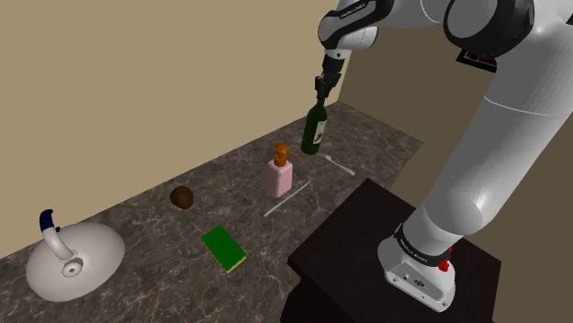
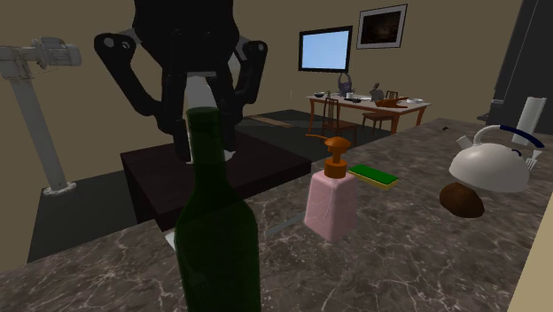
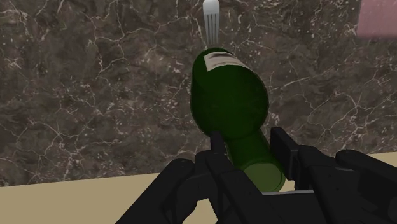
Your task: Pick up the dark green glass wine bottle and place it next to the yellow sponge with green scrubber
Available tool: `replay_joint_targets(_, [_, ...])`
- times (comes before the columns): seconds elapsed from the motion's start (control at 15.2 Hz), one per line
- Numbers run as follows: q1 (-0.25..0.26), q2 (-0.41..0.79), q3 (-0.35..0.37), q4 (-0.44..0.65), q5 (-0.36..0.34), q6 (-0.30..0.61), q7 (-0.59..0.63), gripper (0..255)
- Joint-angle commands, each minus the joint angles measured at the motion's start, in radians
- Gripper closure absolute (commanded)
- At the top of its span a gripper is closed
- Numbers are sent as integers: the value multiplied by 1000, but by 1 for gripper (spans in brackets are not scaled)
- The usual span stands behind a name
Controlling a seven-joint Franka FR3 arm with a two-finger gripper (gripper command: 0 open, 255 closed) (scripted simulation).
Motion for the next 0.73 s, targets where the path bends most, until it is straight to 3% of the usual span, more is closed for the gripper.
replay_joint_targets(0.0, [0, -5, -1, 7, -3, -12, 2, 255])
replay_joint_targets(0.66, [3, -46, -4, 93, -23, -137, 18, 255])
